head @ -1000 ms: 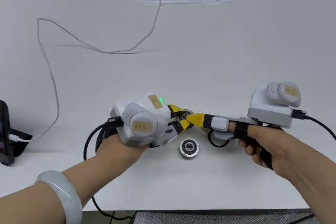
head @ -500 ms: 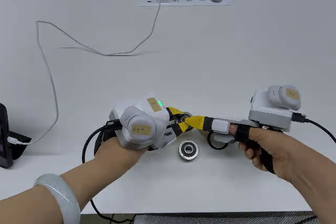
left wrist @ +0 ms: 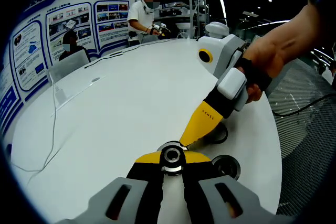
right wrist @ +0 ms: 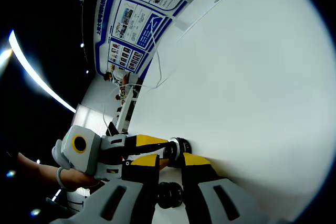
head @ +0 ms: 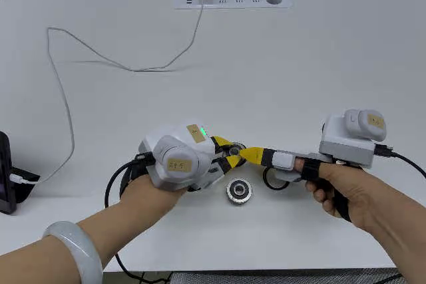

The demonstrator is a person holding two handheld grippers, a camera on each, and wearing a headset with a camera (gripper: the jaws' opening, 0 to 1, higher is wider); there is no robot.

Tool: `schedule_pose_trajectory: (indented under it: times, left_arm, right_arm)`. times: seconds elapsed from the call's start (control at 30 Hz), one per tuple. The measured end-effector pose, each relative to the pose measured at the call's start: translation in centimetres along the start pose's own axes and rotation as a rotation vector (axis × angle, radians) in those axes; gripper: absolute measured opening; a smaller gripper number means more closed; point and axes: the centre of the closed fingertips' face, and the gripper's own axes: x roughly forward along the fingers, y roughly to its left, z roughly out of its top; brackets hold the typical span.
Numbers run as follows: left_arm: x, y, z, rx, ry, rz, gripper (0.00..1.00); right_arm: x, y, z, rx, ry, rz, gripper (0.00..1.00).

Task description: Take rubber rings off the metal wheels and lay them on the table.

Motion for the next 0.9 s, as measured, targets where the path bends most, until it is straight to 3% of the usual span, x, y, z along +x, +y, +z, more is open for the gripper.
schedule_pose_trajectory:
  times: [0.43,0.9]
  left_arm:
    - [-0.03,-0.08,0.01,0.000,0.000,-0.002,0.13]
    - [-0.11,-0.13,0.02,0.001,-0.001,-0.003,0.13]
  right_arm:
    - [0.03,-1.01,-0.04,-0.032,0.016,-0.052,0.06]
    - [-0.23,-0.86,-0.08,-0.001,0.024,-0.055,0.02]
